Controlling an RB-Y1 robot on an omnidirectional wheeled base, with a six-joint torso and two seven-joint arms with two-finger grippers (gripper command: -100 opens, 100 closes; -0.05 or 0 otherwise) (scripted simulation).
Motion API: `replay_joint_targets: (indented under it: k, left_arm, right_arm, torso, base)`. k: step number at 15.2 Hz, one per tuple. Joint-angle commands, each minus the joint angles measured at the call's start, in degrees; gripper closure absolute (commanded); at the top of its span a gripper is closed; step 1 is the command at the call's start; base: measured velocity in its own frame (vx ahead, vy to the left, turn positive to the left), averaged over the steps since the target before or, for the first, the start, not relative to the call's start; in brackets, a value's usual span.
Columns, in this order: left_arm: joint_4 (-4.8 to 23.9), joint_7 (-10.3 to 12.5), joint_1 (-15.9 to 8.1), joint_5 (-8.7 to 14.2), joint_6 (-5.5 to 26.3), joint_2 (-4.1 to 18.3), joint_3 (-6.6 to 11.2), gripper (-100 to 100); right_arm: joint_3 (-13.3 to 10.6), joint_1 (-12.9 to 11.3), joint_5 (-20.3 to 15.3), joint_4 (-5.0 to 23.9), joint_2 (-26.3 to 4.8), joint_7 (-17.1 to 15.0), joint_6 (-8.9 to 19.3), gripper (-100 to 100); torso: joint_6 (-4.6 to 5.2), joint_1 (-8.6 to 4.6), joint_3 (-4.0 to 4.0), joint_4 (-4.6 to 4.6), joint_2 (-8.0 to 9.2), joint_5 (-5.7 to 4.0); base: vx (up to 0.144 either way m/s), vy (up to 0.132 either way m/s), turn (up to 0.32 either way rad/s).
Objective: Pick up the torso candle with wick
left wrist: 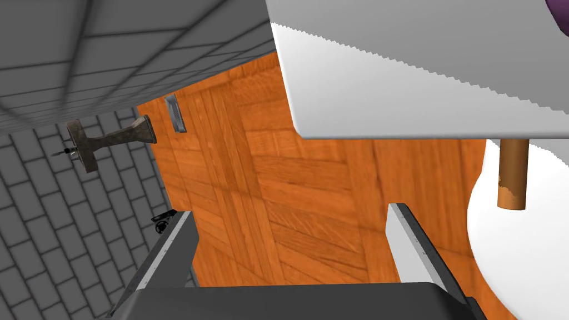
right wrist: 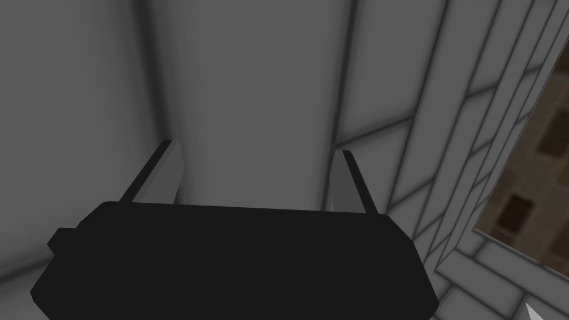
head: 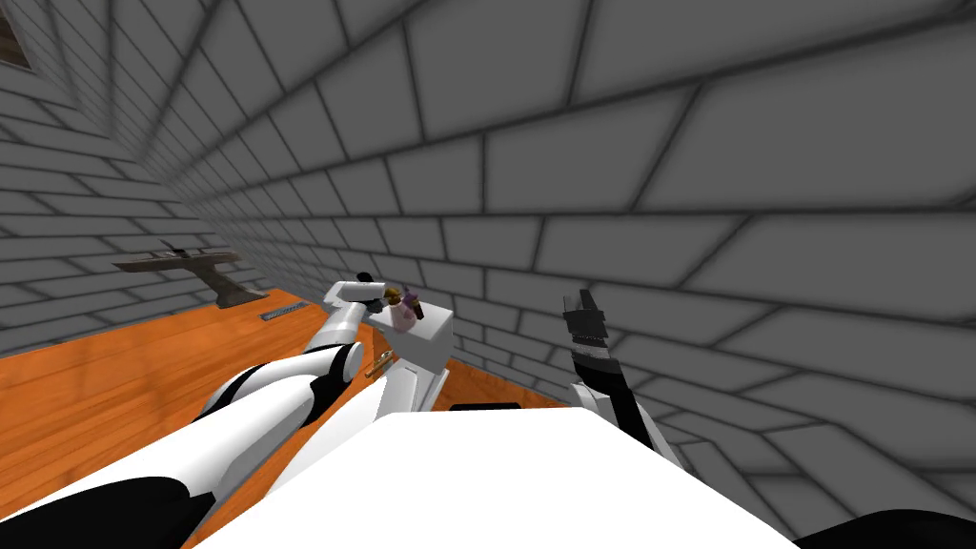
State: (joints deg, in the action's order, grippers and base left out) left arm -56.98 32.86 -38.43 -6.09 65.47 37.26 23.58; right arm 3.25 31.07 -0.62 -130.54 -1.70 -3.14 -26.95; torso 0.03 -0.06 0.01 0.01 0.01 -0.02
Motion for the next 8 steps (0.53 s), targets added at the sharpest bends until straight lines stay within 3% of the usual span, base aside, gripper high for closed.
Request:
replay_joint_targets:
  k: [1,2,4,5,8]
  left_arm:
    - [1.11,0.32,-0.91,-0.12,2.02,0.26,0.26,-100]
    - [3.50,1.18,-3.07,-0.54,3.82,0.75,1.01,-100]
    - [3.50,1.18,-3.07,-0.54,4.92,0.75,1.01,-100]
    - [5.74,2.01,-5.13,-0.93,6.92,1.18,1.71,-100]
    - [7.83,2.79,-7.08,-1.29,10.24,1.55,2.37,-100]
  right_arm:
    - [0.00,0.00,0.00,0.00,0.00,0.00,0.00,0]
    - [0.00,0.00,0.00,0.00,0.00,0.00,0.00,0]
    - [0.00,0.00,0.00,0.00,0.00,0.00,0.00,0]
    - [0.00,0.00,0.00,0.00,0.00,0.00,0.00,0]
    - [0.00,0.00,0.00,0.00,0.00,0.00,0.00,0]
  torso:
    - [0.00,0.00,0.00,0.00,0.00,0.00]
    - [-0.02,0.01,0.00,0.00,0.00,0.00]
    - [0.05,-0.03,-0.02,0.00,-0.04,-0.02]
    - [0.05,-0.04,-0.02,0.00,-0.05,-0.02]
    - [0.14,-0.11,-0.05,0.00,-0.10,-0.05]
  base:
    - [-0.004,-0.005,-0.033]
    - [-0.002,-0.009,-0.092]
    - [-0.002,-0.007,-0.080]
    - [-0.002,-0.009,-0.103]
    - [0.000,-0.009,-0.125]
